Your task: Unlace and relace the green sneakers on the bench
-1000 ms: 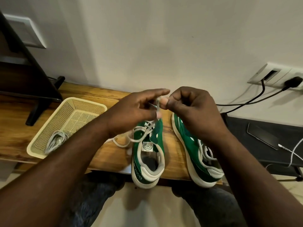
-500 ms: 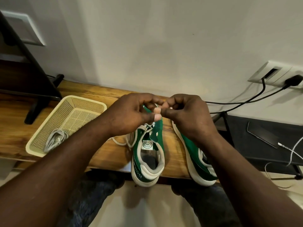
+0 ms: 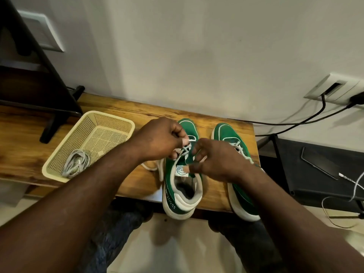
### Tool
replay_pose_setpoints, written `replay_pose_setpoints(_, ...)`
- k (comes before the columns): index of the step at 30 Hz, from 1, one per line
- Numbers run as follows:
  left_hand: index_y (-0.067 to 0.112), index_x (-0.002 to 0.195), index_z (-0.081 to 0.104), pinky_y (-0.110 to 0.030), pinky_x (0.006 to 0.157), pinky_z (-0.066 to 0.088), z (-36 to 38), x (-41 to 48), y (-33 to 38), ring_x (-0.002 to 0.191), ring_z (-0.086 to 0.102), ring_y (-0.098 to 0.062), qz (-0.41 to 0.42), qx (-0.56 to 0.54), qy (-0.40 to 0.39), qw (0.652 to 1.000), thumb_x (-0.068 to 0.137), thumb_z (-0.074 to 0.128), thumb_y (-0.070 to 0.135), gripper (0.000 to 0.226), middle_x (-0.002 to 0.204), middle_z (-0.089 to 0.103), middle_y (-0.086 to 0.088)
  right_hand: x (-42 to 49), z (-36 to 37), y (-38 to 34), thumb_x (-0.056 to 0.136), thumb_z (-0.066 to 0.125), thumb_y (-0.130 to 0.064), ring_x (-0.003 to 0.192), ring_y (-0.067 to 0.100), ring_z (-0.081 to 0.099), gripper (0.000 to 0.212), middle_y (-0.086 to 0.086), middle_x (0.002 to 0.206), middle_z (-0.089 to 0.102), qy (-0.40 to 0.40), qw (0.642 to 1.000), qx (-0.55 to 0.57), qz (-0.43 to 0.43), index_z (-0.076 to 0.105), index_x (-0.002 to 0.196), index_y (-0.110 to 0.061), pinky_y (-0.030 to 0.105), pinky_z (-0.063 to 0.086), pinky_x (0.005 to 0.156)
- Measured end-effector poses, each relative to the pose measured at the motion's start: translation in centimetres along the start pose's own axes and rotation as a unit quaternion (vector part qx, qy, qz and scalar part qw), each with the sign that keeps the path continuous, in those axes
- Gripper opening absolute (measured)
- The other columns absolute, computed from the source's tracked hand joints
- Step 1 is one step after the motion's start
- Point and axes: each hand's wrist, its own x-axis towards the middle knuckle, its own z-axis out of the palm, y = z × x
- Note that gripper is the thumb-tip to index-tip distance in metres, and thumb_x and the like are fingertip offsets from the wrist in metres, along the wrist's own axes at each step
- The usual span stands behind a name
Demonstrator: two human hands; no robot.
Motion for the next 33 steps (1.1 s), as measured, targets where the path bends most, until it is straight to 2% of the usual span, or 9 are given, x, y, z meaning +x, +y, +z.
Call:
replay_pose_setpoints(2, 0.023, 0.086, 0.078, -0.033, 0.069, 0.061, 0.5, 0.0, 0.1, 0.074, 0.073, -0.013, 0.0, 0.057, -0.004, 0.998, 0.096, 0.076, 0.032, 0.013, 0.081, 0.075, 0.005, 0.1, 1.1, -0.2, 0.077, 0.088, -0.053, 0.091, 0.014, 0.063, 0.057, -0.011, 0.102, 0.067, 0.001, 0.999, -0.036, -0.019, 0.059, 0.12, -0.027, 0.031, 0.052, 0.074)
replay_pose_setpoints(4, 0.024, 0.083, 0.077, -0.026, 0.064, 0.05, 1.1, -0.3, 0.3, 0.077, 0.068, -0.009, -0.005, 0.089, 0.007, 0.996, 0.094, 0.076, 0.037, 0.017, 0.08, 0.074, 0.008, 0.5, 2.0, -0.1, 0.08, 0.086, -0.042, 0.086, 0.016, 0.059, 0.054, -0.01, 0.096, 0.065, 0.047, 0.996, -0.07, -0.038, 0.058, 0.123, -0.025, 0.028, 0.042, 0.066)
replay_pose_setpoints(8, 0.025, 0.083, 0.074, -0.022, 0.06, 0.039, 2.2, -0.8, -0.3, 0.079, 0.065, -0.005, -0.023, 0.117, 0.04, 0.992, 0.094, 0.077, 0.035, 0.015, 0.083, 0.073, 0.011, 0.6, 3.1, 0.6, 0.081, 0.077, -0.027, 0.081, 0.026, 0.066, 0.04, 0.002, 0.09, 0.07, 0.113, 0.991, -0.06, -0.032, 0.06, 0.116, -0.02, 0.033, 0.05, 0.063)
replay_pose_setpoints(13, 0.026, 0.076, 0.074, -0.024, 0.066, 0.049, 4.1, -1.0, -1.4, 0.076, 0.068, -0.006, -0.041, 0.113, 0.083, 0.989, 0.088, 0.084, 0.032, 0.017, 0.08, 0.074, 0.009, 0.0, 3.2, 1.5, 0.083, 0.069, -0.006, 0.077, 0.024, 0.072, 0.034, 0.001, 0.084, 0.074, 0.138, 0.986, 0.093, 0.026, 0.064, 0.107, -0.03, 0.042, 0.062, 0.069)
replay_pose_setpoints(16, 0.025, 0.075, 0.075, -0.024, 0.067, 0.05, 5.6, -1.0, -1.5, 0.076, 0.068, -0.006, -0.052, 0.105, 0.129, 0.985, 0.086, 0.086, 0.03, 0.016, 0.08, 0.074, 0.009, -0.1, 3.5, 2.6, 0.083, 0.065, 0.004, 0.079, 0.028, 0.075, 0.038, 0.004, 0.086, 0.075, 0.135, 0.962, 0.231, 0.061, 0.066, 0.097, -0.032, 0.053, 0.064, 0.072)
replay_pose_setpoints(21, 0.023, 0.076, 0.079, -0.029, 0.071, 0.06, 7.9, -1.3, -1.7, 0.074, 0.071, -0.011, -0.062, 0.084, 0.202, 0.974, 0.089, 0.083, 0.027, 0.014, 0.08, 0.076, 0.007, -0.3, 4.8, 3.7, 0.08, 0.065, 0.002, 0.094, 0.026, 0.074, 0.042, -0.001, 0.098, 0.074, 0.151, 0.928, 0.332, 0.073, 0.068, 0.093, -0.038, 0.059, 0.063, 0.079)
replay_pose_setpoints(25, 0.023, 0.091, 0.083, -0.03, 0.076, 0.06, 8.3, -1.6, -1.6, 0.081, 0.071, -0.012, -0.061, 0.081, 0.199, 0.975, 0.093, 0.079, 0.024, 0.005, 0.09, 0.078, 0.004, -0.2, 5.5, 3.8, 0.074, 0.064, -0.008, 0.092, 0.025, 0.075, 0.038, -0.004, 0.094, 0.075, 0.163, 0.92, 0.35, 0.063, 0.068, 0.092, -0.041, 0.057, 0.064, 0.078)
replay_pose_setpoints(27, 0.024, 0.094, 0.083, -0.028, 0.075, 0.058, 8.4, -2.1, -1.7, 0.082, 0.07, -0.01, -0.059, 0.088, 0.207, 0.973, 0.094, 0.077, 0.02, 0.007, 0.092, 0.079, 0.005, -0.6, 5.4, 3.7, 0.079, 0.064, -0.004, 0.088, 0.024, 0.076, 0.037, -0.004, 0.091, 0.076, 0.162, 0.921, 0.35, 0.056, 0.069, 0.094, -0.038, 0.056, 0.064, 0.077)
replay_pose_setpoints(33, 0.029, 0.117, 0.078, -0.029, 0.077, 0.055, 9.1, -2.4, -1.4, 0.095, 0.07, -0.017, 0.023, 0.209, 0.245, 0.946, 0.098, 0.07, 0.02, 0.022, 0.112, 0.077, 0.004, -1.0, 6.1, 3.7, 0.081, 0.062, -0.012, 0.087, 0.017, 0.075, 0.037, -0.011, 0.091, 0.077, 0.178, 0.923, 0.337, 0.041, 0.071, 0.1, -0.043, 0.054, 0.064, 0.08)
